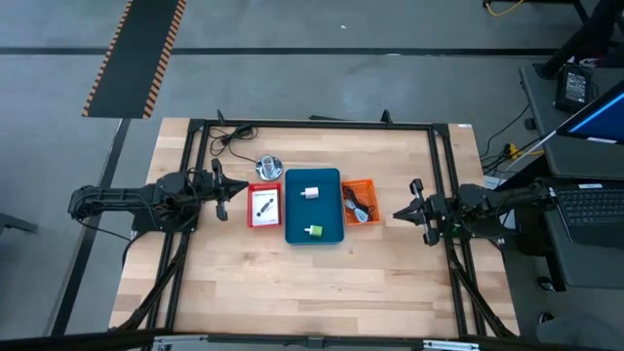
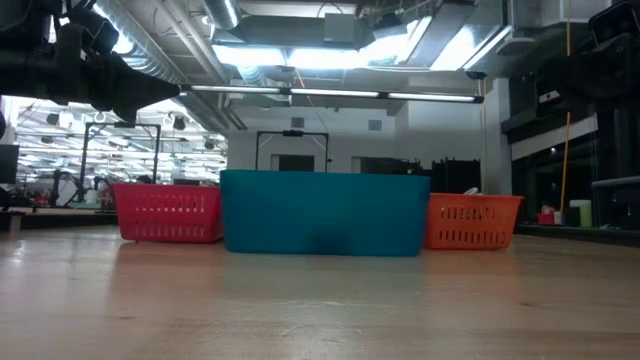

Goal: Pick and place items into bin
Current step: Return to Home Position

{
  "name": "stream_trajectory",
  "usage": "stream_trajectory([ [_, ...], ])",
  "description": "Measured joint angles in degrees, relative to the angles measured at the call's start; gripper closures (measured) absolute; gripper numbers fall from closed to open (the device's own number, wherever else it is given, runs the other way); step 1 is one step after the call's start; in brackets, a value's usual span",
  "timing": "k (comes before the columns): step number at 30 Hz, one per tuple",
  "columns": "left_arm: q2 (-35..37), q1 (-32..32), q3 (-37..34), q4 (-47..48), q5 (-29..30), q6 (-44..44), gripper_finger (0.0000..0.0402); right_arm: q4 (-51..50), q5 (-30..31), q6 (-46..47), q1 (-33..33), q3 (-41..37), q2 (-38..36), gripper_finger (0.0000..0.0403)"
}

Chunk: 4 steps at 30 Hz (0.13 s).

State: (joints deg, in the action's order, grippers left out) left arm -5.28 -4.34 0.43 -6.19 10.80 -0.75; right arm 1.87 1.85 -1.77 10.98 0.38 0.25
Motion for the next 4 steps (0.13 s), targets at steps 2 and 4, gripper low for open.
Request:
stream_trajectory([
  [2, 0.0, 0.0, 0.0, 0.0, 0.0, 0.0, 0.0396, 0.0, 0.0, 0.1, 0.0, 0.0, 0.0, 0.0402],
  [4, 0.0, 0.0, 0.0, 0.0, 0.0, 0.0, 0.0396, 0.0, 0.0, 0.0, 0.0, 0.0, 0.0, 0.0402],
])
